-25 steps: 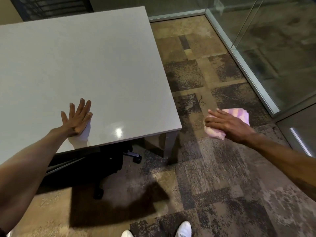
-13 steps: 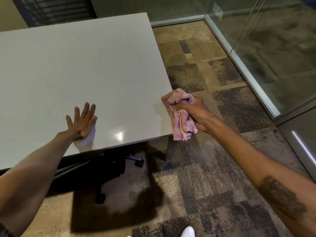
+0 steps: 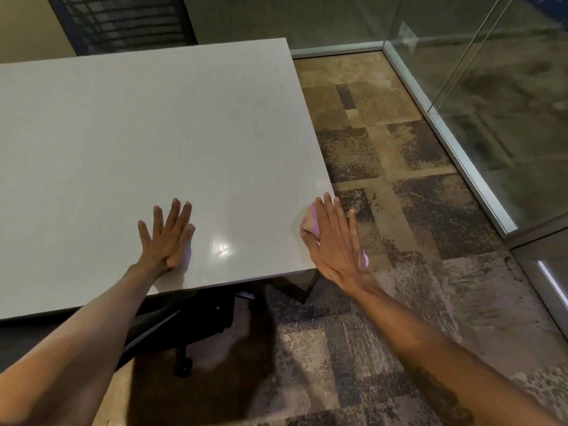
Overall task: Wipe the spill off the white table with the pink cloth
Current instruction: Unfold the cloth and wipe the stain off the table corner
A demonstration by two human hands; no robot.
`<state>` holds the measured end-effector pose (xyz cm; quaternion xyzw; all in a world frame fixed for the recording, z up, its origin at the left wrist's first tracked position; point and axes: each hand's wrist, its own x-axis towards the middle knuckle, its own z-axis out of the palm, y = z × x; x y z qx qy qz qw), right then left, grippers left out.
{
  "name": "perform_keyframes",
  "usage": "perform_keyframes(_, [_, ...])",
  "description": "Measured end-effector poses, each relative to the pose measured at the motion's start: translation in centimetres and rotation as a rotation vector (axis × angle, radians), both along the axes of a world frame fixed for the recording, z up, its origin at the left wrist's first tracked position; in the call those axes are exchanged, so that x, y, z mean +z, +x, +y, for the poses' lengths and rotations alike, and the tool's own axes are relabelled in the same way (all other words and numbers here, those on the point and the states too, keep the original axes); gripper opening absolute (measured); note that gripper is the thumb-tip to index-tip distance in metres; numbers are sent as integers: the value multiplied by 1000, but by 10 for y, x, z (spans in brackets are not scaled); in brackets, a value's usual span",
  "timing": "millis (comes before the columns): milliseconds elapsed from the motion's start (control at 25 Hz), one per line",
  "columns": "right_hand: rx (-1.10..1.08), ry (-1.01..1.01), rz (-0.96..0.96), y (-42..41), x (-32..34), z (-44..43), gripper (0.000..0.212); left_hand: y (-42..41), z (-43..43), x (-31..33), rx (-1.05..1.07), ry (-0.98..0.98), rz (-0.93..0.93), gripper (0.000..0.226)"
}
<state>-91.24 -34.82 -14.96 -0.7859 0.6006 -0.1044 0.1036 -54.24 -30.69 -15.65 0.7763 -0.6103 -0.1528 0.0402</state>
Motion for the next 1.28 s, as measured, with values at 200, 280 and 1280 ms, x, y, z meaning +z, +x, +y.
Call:
perform_keyframes(200, [57,46,30,-2,-5,-42,64,-5,10,3,-19,28,-44,70])
perform_keyframes(280, [84,50,-24,3,-4,-64,64,-7,13,-1,8,-9,-61,63])
perform_keyframes(1280, [140,176,-354,117,6,-120,43,1,8,-18,28,-102,-117,55])
